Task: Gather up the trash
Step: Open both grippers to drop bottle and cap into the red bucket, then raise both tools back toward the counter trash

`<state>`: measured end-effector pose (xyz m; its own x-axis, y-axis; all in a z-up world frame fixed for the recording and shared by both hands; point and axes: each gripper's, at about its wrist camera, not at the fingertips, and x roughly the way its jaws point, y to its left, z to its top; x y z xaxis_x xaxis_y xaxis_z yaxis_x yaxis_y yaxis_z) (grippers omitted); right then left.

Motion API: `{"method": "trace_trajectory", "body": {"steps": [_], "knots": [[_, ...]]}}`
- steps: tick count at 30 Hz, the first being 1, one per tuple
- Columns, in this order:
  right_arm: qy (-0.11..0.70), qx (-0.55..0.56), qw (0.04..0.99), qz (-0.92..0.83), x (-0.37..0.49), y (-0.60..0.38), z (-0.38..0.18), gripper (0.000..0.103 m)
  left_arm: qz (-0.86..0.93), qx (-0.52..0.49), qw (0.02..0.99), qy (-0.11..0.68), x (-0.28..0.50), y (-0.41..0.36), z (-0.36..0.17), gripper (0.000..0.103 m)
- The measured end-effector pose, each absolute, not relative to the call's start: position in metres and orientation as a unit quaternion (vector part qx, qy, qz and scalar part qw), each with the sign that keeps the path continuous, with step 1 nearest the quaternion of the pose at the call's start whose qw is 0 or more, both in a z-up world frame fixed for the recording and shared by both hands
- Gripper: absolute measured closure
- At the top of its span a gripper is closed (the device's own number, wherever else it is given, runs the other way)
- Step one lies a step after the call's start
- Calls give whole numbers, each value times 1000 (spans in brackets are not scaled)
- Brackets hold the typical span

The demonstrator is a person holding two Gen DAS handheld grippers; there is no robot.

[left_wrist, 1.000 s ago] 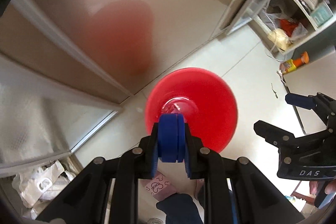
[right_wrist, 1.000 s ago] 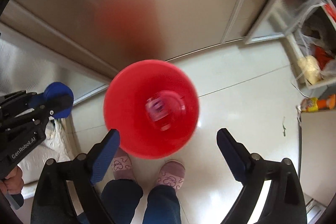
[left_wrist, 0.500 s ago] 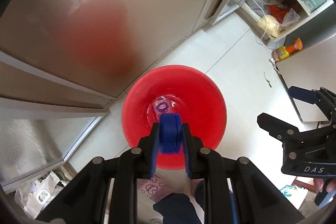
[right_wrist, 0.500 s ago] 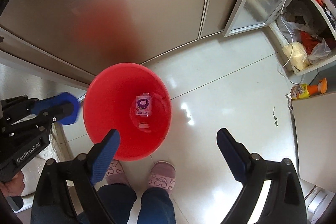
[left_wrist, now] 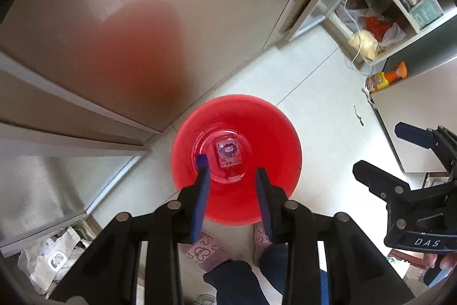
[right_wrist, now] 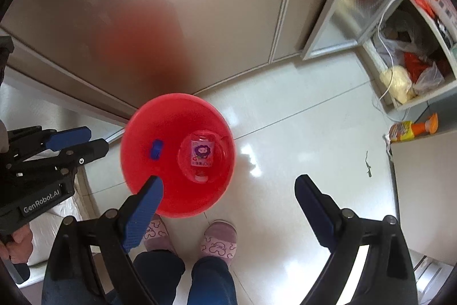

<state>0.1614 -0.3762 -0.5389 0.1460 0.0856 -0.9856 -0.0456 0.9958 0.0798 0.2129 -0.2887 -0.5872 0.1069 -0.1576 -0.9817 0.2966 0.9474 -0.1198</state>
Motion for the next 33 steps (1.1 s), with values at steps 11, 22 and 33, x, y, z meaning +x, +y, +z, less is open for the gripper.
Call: {"method": "trace_trajectory", "body": {"steps": [11,22,33], "knots": [[618,-24,782,77,152,-342,-394,10,-129,34,785,605,181,-238,-420,43],[570,-49,809,133,144,-297,-207,10,-71,-14,840,537,145,-186,-237,20],[469,-145,844,215,149,-195,-105,10,70,-66,872,480,112,-86,-134,20]]}}
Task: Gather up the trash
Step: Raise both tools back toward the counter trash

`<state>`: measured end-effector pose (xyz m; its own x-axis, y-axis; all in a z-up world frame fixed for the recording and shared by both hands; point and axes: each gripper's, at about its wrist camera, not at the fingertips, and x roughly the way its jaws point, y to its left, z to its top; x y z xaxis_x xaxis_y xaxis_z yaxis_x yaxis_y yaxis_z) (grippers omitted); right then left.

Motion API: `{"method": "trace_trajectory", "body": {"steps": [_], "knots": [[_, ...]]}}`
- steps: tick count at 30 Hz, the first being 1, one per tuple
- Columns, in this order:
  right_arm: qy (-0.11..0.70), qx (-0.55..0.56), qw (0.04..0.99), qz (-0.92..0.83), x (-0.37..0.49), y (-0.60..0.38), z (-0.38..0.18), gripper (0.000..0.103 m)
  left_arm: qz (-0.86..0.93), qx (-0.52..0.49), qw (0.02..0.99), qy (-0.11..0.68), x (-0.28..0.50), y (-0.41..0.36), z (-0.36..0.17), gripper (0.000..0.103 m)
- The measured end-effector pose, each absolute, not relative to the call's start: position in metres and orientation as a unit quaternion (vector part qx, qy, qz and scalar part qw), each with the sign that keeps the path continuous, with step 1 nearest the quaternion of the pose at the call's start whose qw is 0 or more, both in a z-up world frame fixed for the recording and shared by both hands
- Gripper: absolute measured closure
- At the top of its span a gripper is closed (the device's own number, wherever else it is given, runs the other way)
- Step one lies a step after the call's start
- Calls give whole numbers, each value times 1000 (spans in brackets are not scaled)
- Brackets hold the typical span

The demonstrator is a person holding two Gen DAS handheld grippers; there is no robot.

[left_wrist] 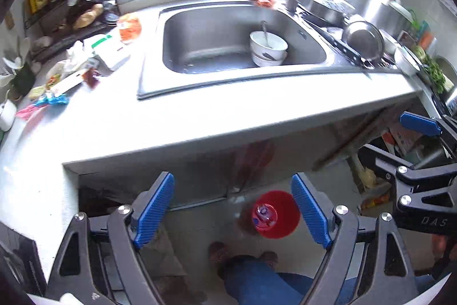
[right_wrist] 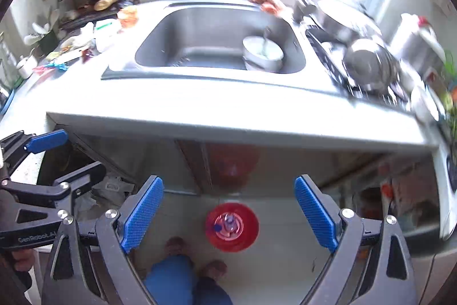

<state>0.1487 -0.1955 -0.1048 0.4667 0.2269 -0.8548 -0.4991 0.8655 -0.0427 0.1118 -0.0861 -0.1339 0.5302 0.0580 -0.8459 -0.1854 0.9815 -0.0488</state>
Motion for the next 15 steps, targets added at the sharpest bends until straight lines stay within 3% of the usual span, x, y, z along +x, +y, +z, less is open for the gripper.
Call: {"method": "trace_trajectory", "body": {"steps": [15], "knots": [[388,-225,808,381,180,-11,-54,10,242,-121,855,443,77,97,-82,14]]}}
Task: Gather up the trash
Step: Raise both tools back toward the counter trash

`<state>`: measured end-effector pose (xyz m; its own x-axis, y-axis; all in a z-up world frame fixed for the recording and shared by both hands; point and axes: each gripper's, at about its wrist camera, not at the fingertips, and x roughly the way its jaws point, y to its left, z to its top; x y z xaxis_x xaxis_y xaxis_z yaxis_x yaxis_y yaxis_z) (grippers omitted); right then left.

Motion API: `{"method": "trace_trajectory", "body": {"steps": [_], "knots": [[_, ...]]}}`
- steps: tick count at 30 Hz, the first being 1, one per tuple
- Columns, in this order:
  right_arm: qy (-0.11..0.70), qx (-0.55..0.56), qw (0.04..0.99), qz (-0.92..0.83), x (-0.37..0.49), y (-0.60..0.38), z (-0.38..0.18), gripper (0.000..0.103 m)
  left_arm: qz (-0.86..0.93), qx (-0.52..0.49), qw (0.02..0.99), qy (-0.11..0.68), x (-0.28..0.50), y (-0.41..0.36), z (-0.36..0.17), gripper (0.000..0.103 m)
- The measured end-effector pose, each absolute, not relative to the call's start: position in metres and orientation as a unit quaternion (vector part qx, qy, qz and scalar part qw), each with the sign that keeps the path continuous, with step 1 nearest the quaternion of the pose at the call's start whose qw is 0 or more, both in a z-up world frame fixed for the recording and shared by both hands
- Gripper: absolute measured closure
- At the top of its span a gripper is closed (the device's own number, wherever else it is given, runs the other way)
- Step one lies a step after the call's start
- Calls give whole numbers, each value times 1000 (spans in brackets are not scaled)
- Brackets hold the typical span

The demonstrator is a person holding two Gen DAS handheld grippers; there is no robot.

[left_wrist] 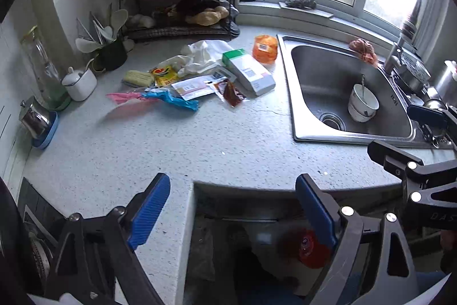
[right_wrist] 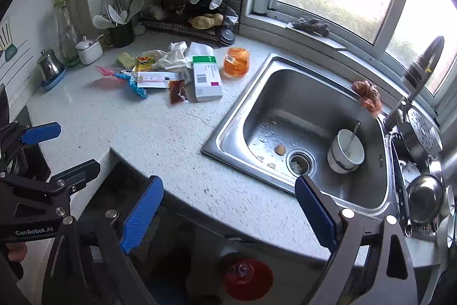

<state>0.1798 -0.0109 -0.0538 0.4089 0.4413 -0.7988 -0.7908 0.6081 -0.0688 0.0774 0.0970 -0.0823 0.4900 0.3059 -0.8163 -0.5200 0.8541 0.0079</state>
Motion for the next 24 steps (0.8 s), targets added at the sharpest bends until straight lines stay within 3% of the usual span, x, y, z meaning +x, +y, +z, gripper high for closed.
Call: {"method": "trace_trajectory", "body": {"steps": [12,19,24], "knots": [[363,-260,753,483,202,155,-28,10,324,-191,826,420,77,259,-64,8],[366,-294,713,521,201,235,-41,10,364,-217,799,426,70,317,-83,7],[376,-336,675,539,194,274,-65,10,379,-218,777,452,64,339,-109,0]]}}
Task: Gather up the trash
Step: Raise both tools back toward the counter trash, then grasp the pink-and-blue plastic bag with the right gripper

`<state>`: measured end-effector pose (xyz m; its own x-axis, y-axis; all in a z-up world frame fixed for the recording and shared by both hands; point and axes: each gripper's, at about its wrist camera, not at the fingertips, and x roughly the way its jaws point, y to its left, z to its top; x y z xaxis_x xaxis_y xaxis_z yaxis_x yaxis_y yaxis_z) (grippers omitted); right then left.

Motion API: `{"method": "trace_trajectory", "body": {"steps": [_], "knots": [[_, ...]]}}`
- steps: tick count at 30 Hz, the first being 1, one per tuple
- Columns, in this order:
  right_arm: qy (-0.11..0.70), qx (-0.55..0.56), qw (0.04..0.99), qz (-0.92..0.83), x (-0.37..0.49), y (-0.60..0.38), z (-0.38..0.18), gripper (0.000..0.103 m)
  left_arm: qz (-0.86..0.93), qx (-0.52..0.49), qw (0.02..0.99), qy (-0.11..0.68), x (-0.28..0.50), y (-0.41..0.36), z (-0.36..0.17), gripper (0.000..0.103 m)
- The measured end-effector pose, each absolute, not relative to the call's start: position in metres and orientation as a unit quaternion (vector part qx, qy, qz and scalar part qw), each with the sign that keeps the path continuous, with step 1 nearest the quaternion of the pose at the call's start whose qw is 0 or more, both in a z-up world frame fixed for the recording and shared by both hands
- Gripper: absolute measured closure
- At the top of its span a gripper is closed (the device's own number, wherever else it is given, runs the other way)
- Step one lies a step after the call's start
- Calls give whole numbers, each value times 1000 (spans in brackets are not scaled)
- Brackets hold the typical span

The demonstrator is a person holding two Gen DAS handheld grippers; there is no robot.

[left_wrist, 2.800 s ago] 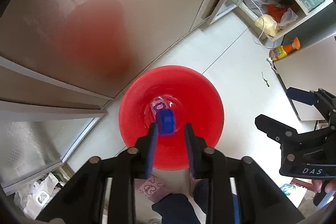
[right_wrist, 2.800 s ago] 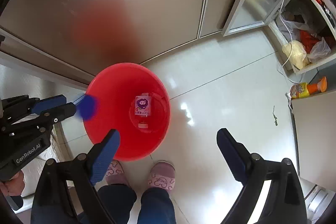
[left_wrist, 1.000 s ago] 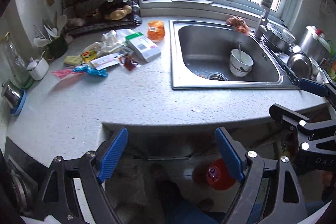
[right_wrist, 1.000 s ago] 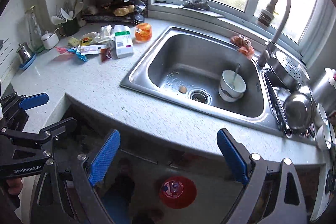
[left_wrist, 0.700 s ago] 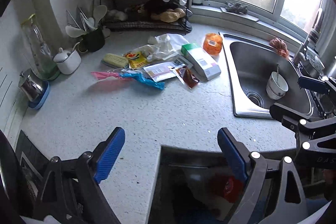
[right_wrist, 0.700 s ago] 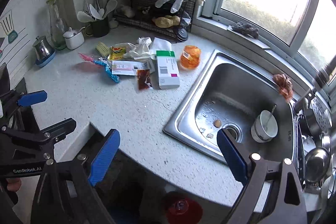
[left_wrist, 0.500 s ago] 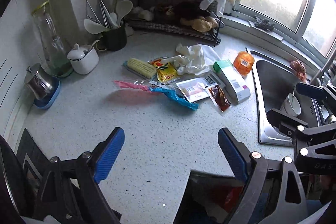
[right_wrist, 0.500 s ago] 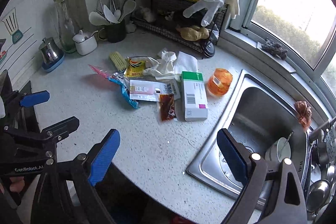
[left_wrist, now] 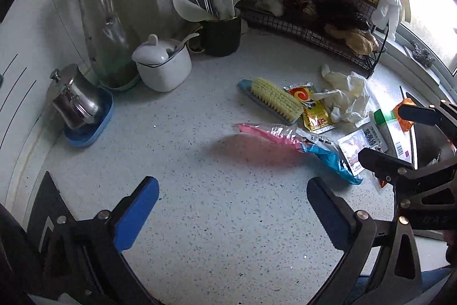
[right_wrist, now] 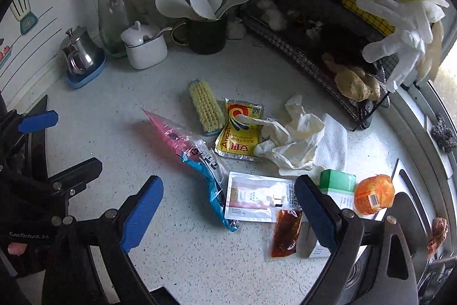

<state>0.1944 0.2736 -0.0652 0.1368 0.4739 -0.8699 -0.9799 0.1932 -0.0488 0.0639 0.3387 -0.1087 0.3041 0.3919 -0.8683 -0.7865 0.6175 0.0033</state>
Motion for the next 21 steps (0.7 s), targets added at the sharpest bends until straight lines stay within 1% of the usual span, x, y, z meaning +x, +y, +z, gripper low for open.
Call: {"method": "trace_trajectory", "body": {"steps": [10,14,18,21], "knots": [[399,-407,601,561,180,328,-122,10,406,-265,723,491,48,367,-161,0],[426,-429,561,566,175,345,-146,10,412,-273,707,506,46,375,-178,0],[434,-434,549,567,170,357,-160,10,421,-263,698,515,45,378,-185,0],[450,-431,539,567,165,361,-166,30,420,-271,695,516,42,379,-187,0]]}}
